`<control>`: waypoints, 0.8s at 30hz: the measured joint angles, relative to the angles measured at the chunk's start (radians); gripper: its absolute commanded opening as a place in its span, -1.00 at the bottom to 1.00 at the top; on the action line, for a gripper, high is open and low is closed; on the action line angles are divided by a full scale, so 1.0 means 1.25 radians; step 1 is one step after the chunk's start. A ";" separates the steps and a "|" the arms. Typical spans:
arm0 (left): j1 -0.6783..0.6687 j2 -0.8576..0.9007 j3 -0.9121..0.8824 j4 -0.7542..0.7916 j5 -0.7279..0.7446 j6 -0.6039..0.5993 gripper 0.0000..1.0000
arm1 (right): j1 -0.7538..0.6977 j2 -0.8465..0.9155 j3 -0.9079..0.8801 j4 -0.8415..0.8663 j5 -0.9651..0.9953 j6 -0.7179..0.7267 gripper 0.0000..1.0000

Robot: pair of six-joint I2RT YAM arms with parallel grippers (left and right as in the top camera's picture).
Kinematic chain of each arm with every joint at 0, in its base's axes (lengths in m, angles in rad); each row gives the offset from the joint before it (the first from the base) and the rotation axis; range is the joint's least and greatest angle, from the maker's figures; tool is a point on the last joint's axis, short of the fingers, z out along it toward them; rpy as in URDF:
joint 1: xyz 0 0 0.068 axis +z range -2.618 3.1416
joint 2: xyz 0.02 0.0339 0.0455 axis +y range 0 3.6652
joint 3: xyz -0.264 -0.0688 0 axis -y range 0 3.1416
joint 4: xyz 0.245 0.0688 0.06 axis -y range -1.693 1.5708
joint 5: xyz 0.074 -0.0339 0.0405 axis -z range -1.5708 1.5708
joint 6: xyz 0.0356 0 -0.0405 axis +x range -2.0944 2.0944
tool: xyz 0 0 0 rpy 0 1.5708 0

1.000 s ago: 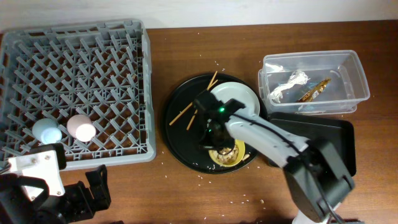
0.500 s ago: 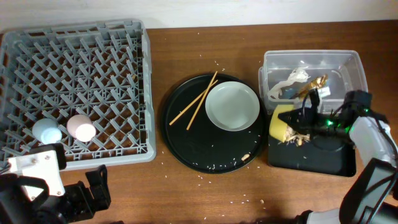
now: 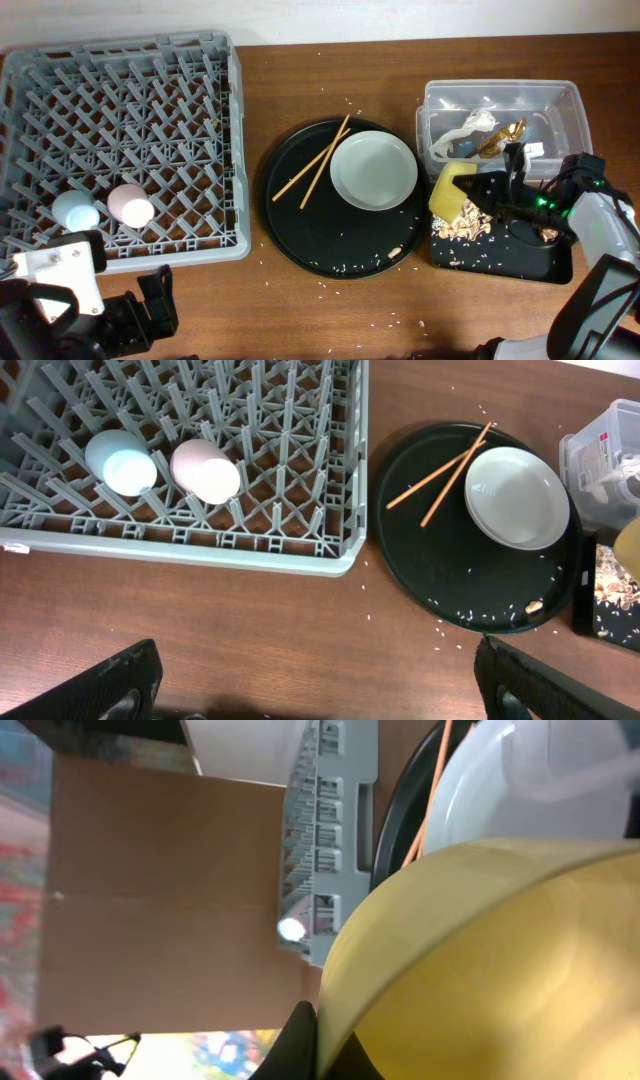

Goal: Sort waste into correct bins and load items into the dishwasher rack
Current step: 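Tip the yellow bowl over the black tray to dump the scraps, then set the empty yellow bowl back on the round tray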

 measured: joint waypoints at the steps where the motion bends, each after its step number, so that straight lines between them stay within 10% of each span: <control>1: 0.000 0.000 0.000 0.000 0.000 0.000 0.99 | 0.004 0.000 0.000 0.004 -0.011 -0.005 -0.92; 12: 0.000 0.000 0.000 0.000 0.000 0.000 0.99 | 0.134 -0.093 0.020 -0.073 0.291 0.023 -0.92; 17: 0.000 0.000 0.000 0.000 0.000 0.000 0.99 | 0.560 -0.111 0.097 -0.079 0.562 -0.010 -0.89; 20: 0.000 0.000 0.000 -0.001 0.000 0.000 0.99 | 0.854 -0.113 0.102 0.072 0.767 0.015 0.11; 21: 0.000 0.000 0.000 0.000 0.000 0.000 0.99 | 0.892 -0.113 0.100 0.132 0.788 0.041 0.82; 24: 0.000 0.000 0.000 -0.001 0.000 0.000 0.99 | 0.938 -0.113 0.103 0.259 0.842 0.103 0.97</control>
